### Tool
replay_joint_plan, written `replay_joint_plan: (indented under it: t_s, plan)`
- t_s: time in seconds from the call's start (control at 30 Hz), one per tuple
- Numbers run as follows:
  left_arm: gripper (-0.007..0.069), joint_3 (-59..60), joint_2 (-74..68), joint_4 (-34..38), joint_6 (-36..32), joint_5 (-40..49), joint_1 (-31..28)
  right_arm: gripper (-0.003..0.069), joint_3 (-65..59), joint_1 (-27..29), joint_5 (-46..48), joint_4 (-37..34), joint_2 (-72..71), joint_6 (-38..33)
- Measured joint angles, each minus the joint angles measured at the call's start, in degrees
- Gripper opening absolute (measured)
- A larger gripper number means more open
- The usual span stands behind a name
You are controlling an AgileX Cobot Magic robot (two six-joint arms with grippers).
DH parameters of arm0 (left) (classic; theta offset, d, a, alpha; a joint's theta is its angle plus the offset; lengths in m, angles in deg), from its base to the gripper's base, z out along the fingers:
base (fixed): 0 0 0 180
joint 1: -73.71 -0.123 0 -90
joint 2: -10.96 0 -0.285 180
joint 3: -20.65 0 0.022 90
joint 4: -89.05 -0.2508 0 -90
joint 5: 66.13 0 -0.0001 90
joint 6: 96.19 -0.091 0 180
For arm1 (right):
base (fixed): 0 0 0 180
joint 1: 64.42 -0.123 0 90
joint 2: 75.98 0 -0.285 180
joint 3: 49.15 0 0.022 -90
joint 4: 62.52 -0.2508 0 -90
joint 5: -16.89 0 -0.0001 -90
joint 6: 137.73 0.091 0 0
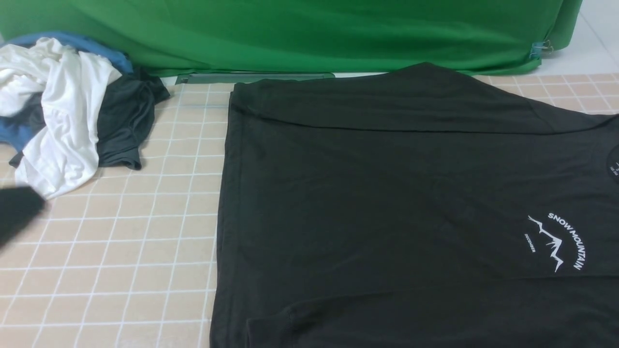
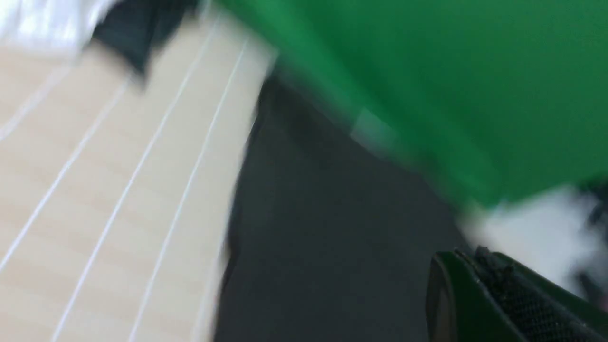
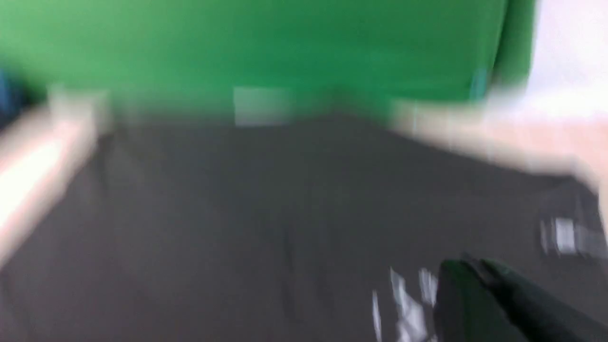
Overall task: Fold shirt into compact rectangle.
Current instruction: 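Grasp the left edge of the dark T-shirt lying flat on the table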
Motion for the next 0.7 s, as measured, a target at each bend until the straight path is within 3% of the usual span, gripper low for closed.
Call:
replay_joint_plan:
  t_s: [0.03, 0.13, 0.27, 0.4, 0.43, 0.57, 0.7]
  plan:
    - [0.0018, -2.19, -6.87, 2.92, -4.34, 6.80, 0.00, 0.0032, 2.42, 0.00, 5.49, 0.05, 5.57, -3.68]
    - [0.0018, -4.15, -18.88, 8.74, -13.26, 15.08, 0.00, 0.0031, 4.55, -0.24, 11.31, -0.37, 13.86, -7.27]
    - [0.0018, -1.70, -28.30, 10.64, -16.63, 15.46, 3.05, 0.0031, 4.89, -1.65, 12.41, -1.00, 18.86, -8.70]
    - [0.0018, 0.89, -34.35, 7.50, -11.16, 5.80, 15.96, 0.0033, 4.89, -2.72, 12.53, -1.37, 20.21, -8.75]
    - [0.0018, 0.89, -34.71, 7.50, -10.67, 5.80, 16.68, 0.0033, 4.89, -2.79, 12.53, -1.37, 20.21, -8.75]
    - [0.0034, -1.38, -44.35, -3.91, 1.58, 0.49, 30.87, 0.0036, 4.89, -3.04, 12.48, -1.46, 20.21, -8.57]
    - [0.0090, -4.46, -50.60, -12.52, 6.18, -0.02, 36.48, 0.0041, 4.89, -3.17, 12.11, -1.46, 20.21, -8.57]
